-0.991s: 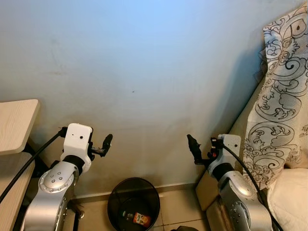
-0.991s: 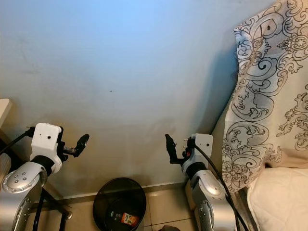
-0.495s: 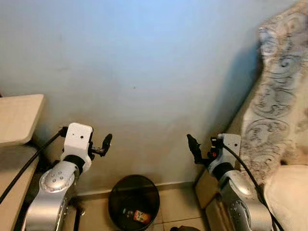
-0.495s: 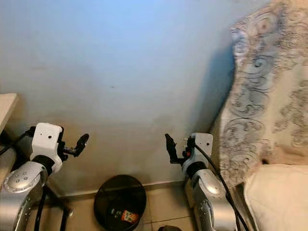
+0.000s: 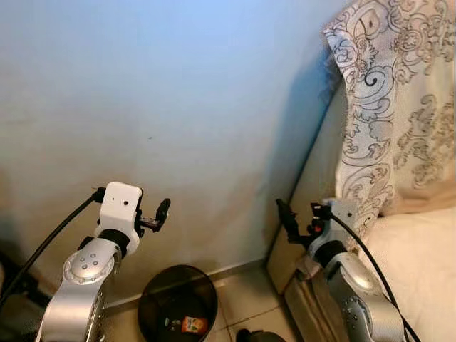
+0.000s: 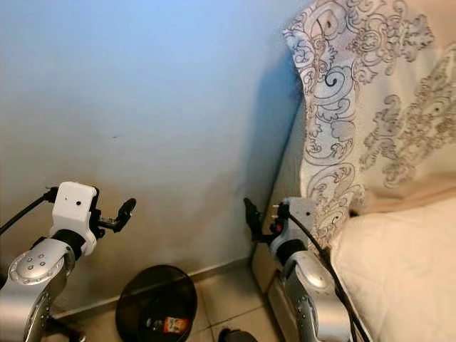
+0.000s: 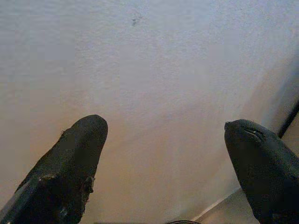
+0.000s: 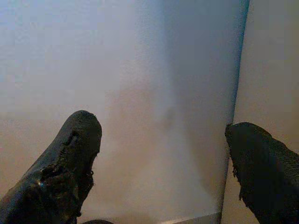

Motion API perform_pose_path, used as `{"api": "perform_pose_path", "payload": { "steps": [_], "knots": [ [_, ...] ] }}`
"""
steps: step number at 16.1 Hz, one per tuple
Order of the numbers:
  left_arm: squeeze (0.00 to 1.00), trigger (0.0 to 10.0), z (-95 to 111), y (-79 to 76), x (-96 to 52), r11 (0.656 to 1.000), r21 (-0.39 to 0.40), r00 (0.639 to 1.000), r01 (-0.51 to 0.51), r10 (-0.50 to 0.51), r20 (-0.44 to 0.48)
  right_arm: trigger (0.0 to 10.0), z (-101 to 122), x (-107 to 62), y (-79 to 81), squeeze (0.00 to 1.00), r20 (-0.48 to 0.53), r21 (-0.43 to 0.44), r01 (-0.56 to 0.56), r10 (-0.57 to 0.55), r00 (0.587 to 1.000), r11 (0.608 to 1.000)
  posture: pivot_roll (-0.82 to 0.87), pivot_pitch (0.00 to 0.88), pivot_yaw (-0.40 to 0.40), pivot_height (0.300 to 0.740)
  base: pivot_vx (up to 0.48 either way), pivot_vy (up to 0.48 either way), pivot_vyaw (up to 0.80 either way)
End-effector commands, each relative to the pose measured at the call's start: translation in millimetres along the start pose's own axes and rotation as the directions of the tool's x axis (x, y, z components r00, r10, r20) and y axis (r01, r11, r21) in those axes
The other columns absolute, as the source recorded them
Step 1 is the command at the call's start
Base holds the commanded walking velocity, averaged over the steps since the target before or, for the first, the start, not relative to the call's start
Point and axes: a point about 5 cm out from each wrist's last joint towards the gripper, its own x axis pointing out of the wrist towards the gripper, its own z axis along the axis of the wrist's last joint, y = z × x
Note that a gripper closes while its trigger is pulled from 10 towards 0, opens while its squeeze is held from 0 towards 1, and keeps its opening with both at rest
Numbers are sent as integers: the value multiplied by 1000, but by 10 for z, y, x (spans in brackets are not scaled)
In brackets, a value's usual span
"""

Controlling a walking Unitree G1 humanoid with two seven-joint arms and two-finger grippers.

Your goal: Clean up the room

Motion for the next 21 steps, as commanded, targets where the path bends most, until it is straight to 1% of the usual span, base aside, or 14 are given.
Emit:
{"api": "perform_pose_path", "payload": {
  "steps": [1,5,7,10,11,12,13,14,15,16,19,21],
  "knots": [
    [0,10000,-1,-13,12,1000,7,1000,7,-7,0,10000,68,1,7,0,25,-4,-12,12,1000,1000,-24,0,-12,740,0,0,-800],
    [0,10000,4,-21,27,1000,5,1000,6,-6,6,10000,90,14,9,0,33,-18,-23,24,999,1000,-23,0,-17,740,0,0,-800],
    [0,10000,-7,-22,24,1000,2,1000,7,-7,1,10000,77,16,27,0,17,-38,-50,51,999,998,-22,0,-18,740,0,0,-800],
    [0,10000,-9,-26,29,1000,1,1000,11,-11,1,10000,67,19,22,0,2,-48,-64,64,998,997,-21,0,-18,740,0,431,-800],
    [0,10000,-8,-32,32,1000,3,1000,14,-14,2,10000,67,20,17,0,1,-49,-65,66,998,997,-23,0,-19,740,0,0,-800],
    [0,10000,1,-48,31,999,39,999,30,-30,11,10000,60,23,20,0,-2,-52,-69,69,998,996,-23,0,-20,740,0,-480,-800],
    [0,10000,2,-65,24,998,51,999,35,-36,13,10000,54,25,25,0,-3,-55,-72,72,997,996,-23,0,-21,740,0,-480,-800],
    [0,10000,2,-67,21,998,50,999,34,-35,12,10000,53,26,27,0,-5,-56,-74,74,997,996,-22,0,-22,740,0,-480,-800],
    [0,10000,-1,-63,21,998,52,1000,26,-27,9,10000,55,30,24,0,-7,-59,-77,77,997,995,-23,0,-23,740,0,0,-800],
    [0,10000,-12,-45,19,1000,22,1000,9,-9,7,10000,54,31,21,0,-8,-61,-79,78,997,995,-24,0,-23,740,0,0,-587],
    [0,10000,-15,-32,26,1000,30,1000,8,-8,3,10000,50,34,21,0,-15,-64,-86,85,996,994,-25,0,-22,740,0,0,-575],
    [0,10000,-15,-37,42,1000,28,1000,11,-11,3,10000,23,34,37,0,-37,-67,-113,111,993,991,-29,0,-22,740,0,0,-503]
  ]
}}
